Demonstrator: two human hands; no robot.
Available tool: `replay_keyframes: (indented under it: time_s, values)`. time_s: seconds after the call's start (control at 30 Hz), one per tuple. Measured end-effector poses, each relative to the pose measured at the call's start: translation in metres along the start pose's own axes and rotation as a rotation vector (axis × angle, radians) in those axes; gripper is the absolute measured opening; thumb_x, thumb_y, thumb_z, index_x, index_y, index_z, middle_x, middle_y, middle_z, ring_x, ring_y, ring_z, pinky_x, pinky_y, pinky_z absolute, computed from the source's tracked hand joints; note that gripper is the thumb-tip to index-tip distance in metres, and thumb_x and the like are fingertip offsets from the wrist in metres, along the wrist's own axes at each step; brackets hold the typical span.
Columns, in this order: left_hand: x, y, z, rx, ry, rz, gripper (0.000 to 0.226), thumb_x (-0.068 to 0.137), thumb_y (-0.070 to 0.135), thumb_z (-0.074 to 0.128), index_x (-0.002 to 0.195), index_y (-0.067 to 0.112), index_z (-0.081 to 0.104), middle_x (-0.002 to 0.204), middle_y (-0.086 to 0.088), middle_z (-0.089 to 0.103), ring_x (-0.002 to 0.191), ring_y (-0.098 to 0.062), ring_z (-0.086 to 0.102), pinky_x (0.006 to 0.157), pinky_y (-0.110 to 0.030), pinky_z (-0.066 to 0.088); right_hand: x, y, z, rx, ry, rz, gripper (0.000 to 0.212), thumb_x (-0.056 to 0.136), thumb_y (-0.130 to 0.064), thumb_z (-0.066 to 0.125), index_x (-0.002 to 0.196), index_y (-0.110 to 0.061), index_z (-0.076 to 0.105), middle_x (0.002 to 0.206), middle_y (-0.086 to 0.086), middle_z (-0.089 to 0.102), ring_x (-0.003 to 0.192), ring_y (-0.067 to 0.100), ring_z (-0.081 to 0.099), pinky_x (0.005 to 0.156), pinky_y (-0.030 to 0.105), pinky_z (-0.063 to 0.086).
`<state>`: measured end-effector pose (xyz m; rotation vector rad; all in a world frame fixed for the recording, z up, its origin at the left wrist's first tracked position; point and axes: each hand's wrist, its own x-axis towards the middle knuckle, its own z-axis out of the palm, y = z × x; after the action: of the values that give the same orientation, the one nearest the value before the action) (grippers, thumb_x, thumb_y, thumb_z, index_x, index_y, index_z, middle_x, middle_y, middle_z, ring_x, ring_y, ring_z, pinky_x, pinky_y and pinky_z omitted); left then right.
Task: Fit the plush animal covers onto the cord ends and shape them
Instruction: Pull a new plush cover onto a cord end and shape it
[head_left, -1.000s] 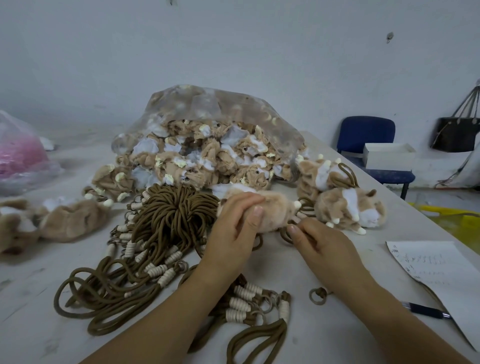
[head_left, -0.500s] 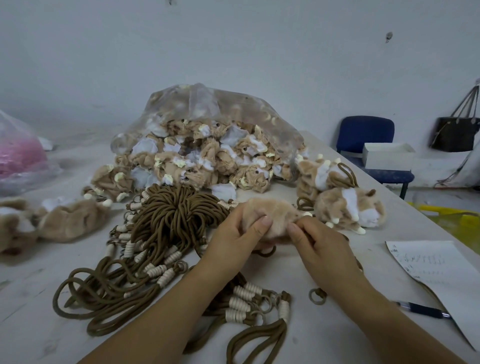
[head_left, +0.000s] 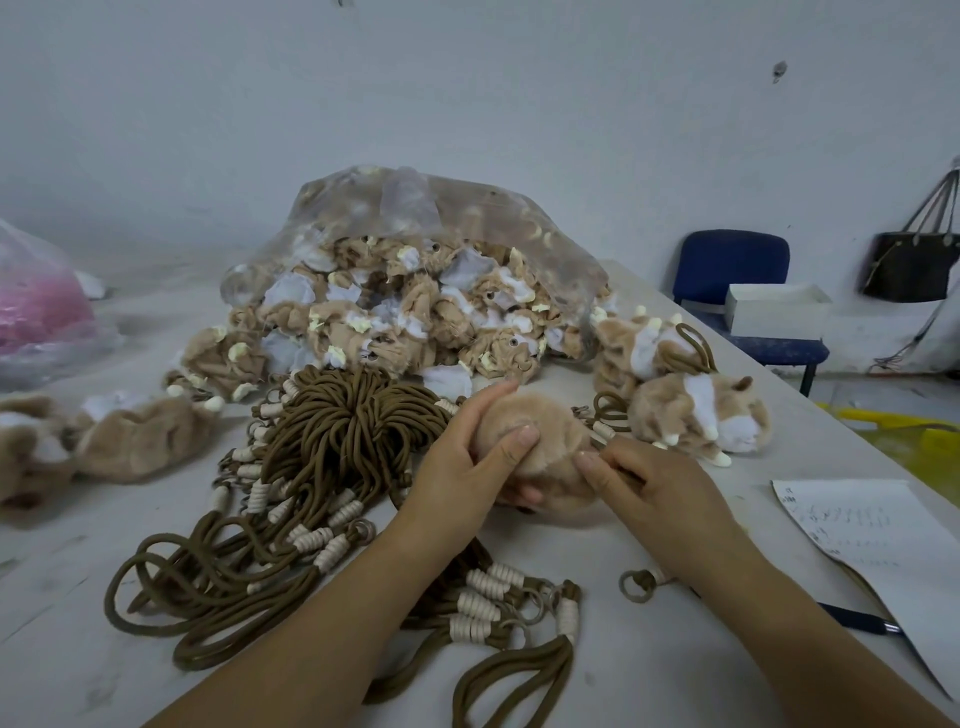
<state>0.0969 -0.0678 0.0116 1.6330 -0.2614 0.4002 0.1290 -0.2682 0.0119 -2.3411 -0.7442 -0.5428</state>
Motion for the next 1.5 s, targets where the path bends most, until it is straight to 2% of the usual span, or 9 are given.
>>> replay_keyframes:
  time_s: [0.17, 0.3, 0.43, 0.6, 0.87, 1.17, 1.27, 1.4, 1.5]
  values:
    - [-0.005, 0.003, 0.003, 0.062, -0.111, 0.059, 0.035, 0.091, 0.052, 0.052, 0.125, 0.056, 0.053, 0.126, 0.022, 0.060, 0.111, 0.006, 0.059, 0.081, -0.009, 0.048, 0.000, -0.001, 0.000, 0.100, -0.015, -0.014, 0.051, 0.088, -0.065, 0.038, 0.067, -0.023, 0.057, 0.065, -0.007, 0.056, 0.064, 0.011, 0.053, 0.057, 0.025, 0.039]
    - [-0.005, 0.000, 0.006, 0.097, -0.137, -0.009, 0.037, 0.087, 0.057, 0.050, 0.111, 0.033, 0.066, 0.103, 0.005, 0.073, 0.093, -0.009, 0.070, 0.080, -0.026, 0.056, 0.000, -0.007, 0.006, 0.177, -0.007, 0.018, 0.043, 0.081, -0.065, 0.038, 0.059, -0.029, 0.047, 0.065, -0.011, 0.053, 0.060, 0.007, 0.049, 0.055, 0.023, 0.036]
    - [-0.004, -0.003, 0.009, 0.212, -0.171, -0.019, 0.040, 0.087, 0.060, 0.049, 0.096, 0.024, 0.064, 0.090, 0.007, 0.073, 0.087, -0.004, 0.068, 0.080, -0.024, 0.054, 0.001, -0.012, 0.010, 0.231, 0.012, 0.066, 0.043, 0.078, -0.066, 0.038, 0.059, -0.028, 0.046, 0.066, -0.008, 0.055, 0.058, 0.006, 0.049, 0.055, 0.021, 0.037]
    - [-0.004, -0.008, 0.008, 0.224, 0.050, 0.056, 0.038, 0.086, 0.066, 0.041, 0.095, 0.032, 0.055, 0.093, 0.014, 0.061, 0.089, 0.000, 0.058, 0.075, -0.015, 0.045, 0.003, -0.009, 0.008, 0.179, 0.051, 0.148, 0.047, 0.075, -0.071, 0.037, 0.059, -0.028, 0.047, 0.055, -0.008, 0.052, 0.055, 0.006, 0.049, 0.053, 0.023, 0.036]
    - [0.000, -0.004, 0.004, 0.267, 0.150, 0.245, 0.029, 0.100, 0.031, 0.037, 0.115, 0.023, 0.061, 0.112, 0.014, 0.060, 0.111, 0.000, 0.054, 0.093, -0.011, 0.039, 0.003, -0.002, 0.001, -0.074, 0.034, 0.110, 0.058, 0.076, -0.074, 0.023, 0.066, -0.023, 0.050, 0.058, -0.003, 0.052, 0.058, 0.008, 0.050, 0.051, 0.025, 0.033]
    - [-0.004, 0.009, 0.002, 0.283, 0.046, 0.141, 0.037, 0.084, 0.044, 0.063, 0.116, 0.055, 0.048, 0.117, 0.049, 0.048, 0.118, 0.016, 0.045, 0.095, -0.006, 0.037, 0.002, -0.001, -0.001, 0.042, 0.028, 0.068, 0.052, 0.079, -0.070, 0.036, 0.058, -0.024, 0.044, 0.057, 0.000, 0.047, 0.055, 0.013, 0.047, 0.051, 0.027, 0.033]
    - [-0.005, 0.010, 0.004, 0.313, 0.019, 0.164, 0.034, 0.079, 0.050, 0.066, 0.110, 0.053, 0.051, 0.112, 0.043, 0.053, 0.108, 0.015, 0.051, 0.085, -0.003, 0.039, 0.001, -0.005, -0.001, 0.116, 0.021, 0.040, 0.055, 0.080, -0.068, 0.041, 0.060, -0.017, 0.050, 0.058, 0.002, 0.050, 0.054, 0.014, 0.047, 0.051, 0.026, 0.036]
    - [-0.006, 0.005, 0.012, 0.228, -0.029, 0.076, 0.034, 0.072, 0.060, 0.066, 0.098, 0.038, 0.063, 0.097, 0.014, 0.068, 0.090, -0.006, 0.065, 0.077, -0.028, 0.055, 0.000, -0.012, 0.002, 0.329, 0.074, 0.106, 0.046, 0.080, -0.064, 0.047, 0.059, -0.023, 0.052, 0.053, -0.005, 0.049, 0.049, 0.007, 0.044, 0.047, 0.018, 0.035]
    - [-0.005, 0.006, 0.012, 0.143, -0.048, 0.059, 0.024, 0.073, 0.060, 0.066, 0.097, 0.058, 0.061, 0.097, 0.022, 0.069, 0.088, 0.001, 0.067, 0.069, -0.016, 0.054, 0.000, -0.012, 0.001, 0.378, 0.107, 0.159, 0.052, 0.079, -0.064, 0.047, 0.066, -0.014, 0.057, 0.061, 0.004, 0.055, 0.054, 0.012, 0.048, 0.050, 0.020, 0.039]
